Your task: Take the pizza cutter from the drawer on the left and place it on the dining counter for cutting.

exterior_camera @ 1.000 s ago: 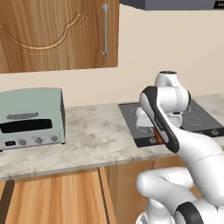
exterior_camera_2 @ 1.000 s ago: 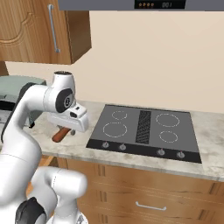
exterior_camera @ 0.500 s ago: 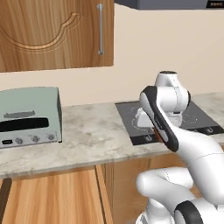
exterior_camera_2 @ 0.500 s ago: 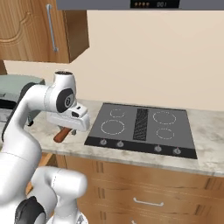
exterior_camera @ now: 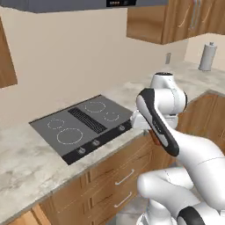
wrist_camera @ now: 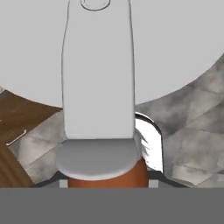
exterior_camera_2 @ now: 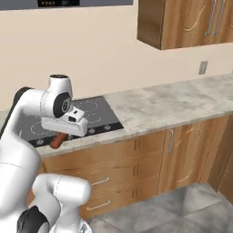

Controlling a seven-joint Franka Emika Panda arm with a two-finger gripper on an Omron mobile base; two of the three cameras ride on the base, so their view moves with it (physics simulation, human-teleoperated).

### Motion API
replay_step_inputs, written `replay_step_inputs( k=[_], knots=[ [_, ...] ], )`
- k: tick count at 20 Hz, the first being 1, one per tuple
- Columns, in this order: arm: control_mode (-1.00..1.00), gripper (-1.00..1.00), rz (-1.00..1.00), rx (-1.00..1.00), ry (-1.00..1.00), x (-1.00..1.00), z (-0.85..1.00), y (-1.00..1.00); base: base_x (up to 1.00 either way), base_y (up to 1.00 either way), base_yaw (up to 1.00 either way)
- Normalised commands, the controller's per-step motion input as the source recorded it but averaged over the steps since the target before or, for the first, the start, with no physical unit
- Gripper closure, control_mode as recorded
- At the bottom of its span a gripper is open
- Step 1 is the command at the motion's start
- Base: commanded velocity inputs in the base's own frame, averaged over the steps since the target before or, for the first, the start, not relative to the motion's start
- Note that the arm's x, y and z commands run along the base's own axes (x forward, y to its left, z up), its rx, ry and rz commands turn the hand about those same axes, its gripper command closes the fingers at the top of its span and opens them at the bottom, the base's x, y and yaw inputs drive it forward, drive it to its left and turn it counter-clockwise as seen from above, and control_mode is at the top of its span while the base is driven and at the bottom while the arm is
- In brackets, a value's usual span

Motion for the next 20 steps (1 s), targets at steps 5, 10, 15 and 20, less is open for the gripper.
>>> replay_step_inputs(
  k=[5, 10, 15, 20],
  knots=[
    [1.0, 1.0, 0.0, 0.0, 0.0, 0.0, 0.0, 0.0, 0.0, 0.0, -0.98],
    [1.0, 1.0, 0.0, 0.0, 0.0, 0.0, 0.0, 0.0, 0.0, 0.0, -0.97],
    [1.0, 1.0, 0.0, 0.0, 0.0, 0.0, 0.0, 0.0, 0.0, 0.0, -0.97],
    [1.0, 1.0, 0.0, 0.0, 0.0, 0.0, 0.0, 0.0, 0.0, 0.0, -0.96]
  ],
)
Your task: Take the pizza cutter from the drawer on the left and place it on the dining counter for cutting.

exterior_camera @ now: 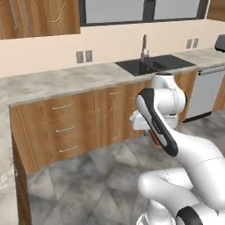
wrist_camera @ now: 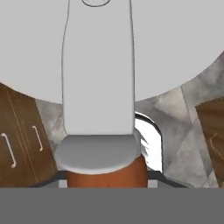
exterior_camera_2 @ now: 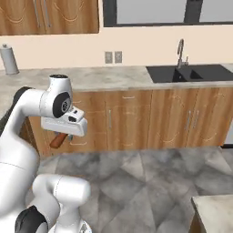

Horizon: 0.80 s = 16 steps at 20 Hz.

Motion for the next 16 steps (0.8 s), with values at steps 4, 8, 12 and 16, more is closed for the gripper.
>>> replay_step_inputs(
  k=[4, 8, 12, 16],
  knots=[
    [1.0, 1.0, 0.0, 0.0, 0.0, 0.0, 0.0, 0.0, 0.0, 0.0, -0.96],
    [1.0, 1.0, 0.0, 0.0, 0.0, 0.0, 0.0, 0.0, 0.0, 0.0, -0.96],
    [1.0, 1.0, 0.0, 0.0, 0.0, 0.0, 0.0, 0.0, 0.0, 0.0, -0.97],
    [1.0, 1.0, 0.0, 0.0, 0.0, 0.0, 0.0, 0.0, 0.0, 0.07, -0.96]
  ],
)
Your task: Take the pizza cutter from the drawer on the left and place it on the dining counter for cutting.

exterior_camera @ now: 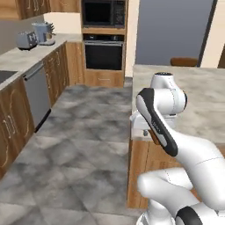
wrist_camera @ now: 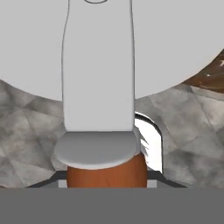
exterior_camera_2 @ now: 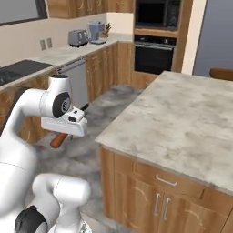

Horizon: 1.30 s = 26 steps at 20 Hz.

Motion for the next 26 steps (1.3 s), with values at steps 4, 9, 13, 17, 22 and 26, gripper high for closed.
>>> replay_step_inputs(
  k=[4, 9, 13, 17, 22, 26],
  knots=[
    [1.0, 1.0, 0.0, 0.0, 0.0, 0.0, 0.0, 0.0, 0.02, 0.1, -0.93],
    [1.0, 1.0, 0.0, 0.0, 0.0, 0.0, 0.0, 0.0, 0.37, 0.11, -0.77],
    [1.0, 1.0, 0.0, 0.0, 0.0, 0.0, 0.0, 0.0, 0.62, 0.14, -0.56],
    [1.0, 1.0, 0.0, 0.0, 0.0, 0.0, 0.0, 0.0, 0.86, 0.02, -0.33],
    [1.0, 1.0, 0.0, 0.0, 0.0, 0.0, 0.0, 0.0, 0.97, -0.07, -0.06],
    [1.0, 1.0, 0.0, 0.0, 0.0, 0.0, 0.0, 0.0, 0.42, 0.0, 0.0]
  ],
)
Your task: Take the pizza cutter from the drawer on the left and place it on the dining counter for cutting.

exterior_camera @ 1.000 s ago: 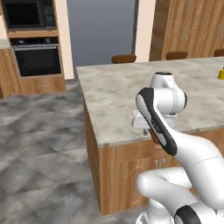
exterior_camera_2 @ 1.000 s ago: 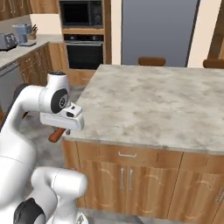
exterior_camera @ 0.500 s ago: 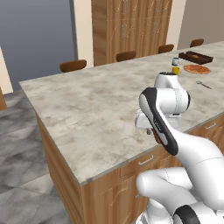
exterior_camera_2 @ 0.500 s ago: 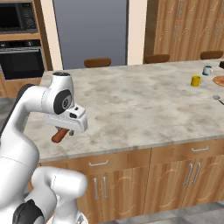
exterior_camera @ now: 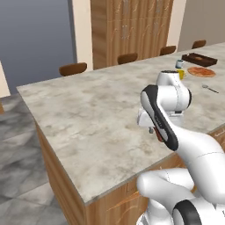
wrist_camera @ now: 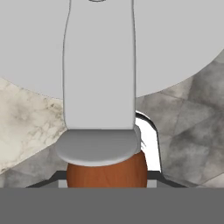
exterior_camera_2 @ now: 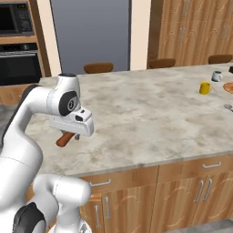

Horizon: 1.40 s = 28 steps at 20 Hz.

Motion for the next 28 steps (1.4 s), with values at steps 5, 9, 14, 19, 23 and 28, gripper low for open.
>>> replay_step_inputs(
  k=[5, 9, 14, 19, 23, 28],
  knots=[
    [1.0, 1.0, 0.0, 0.0, 0.0, 0.0, 0.0, 0.0, 0.42, -0.01, 0.0],
    [1.0, 1.0, 0.0, 0.0, 0.0, 0.0, 0.0, 0.0, 0.02, 0.23, 0.0],
    [1.0, 1.0, 0.0, 0.0, 0.0, 0.0, 0.0, 0.0, -0.58, 0.78, -0.01],
    [1.0, 1.0, 0.0, 0.0, 0.0, 0.0, 0.0, 0.0, -0.79, 0.99, 0.11],
    [1.0, 1.0, 0.0, 0.0, 0.0, 0.0, 0.0, 0.0, -0.83, 0.87, 0.42],
    [1.0, 1.0, 0.0, 0.0, 0.0, 0.0, 0.0, 0.0, -0.57, 0.32, 0.01]
  ],
)
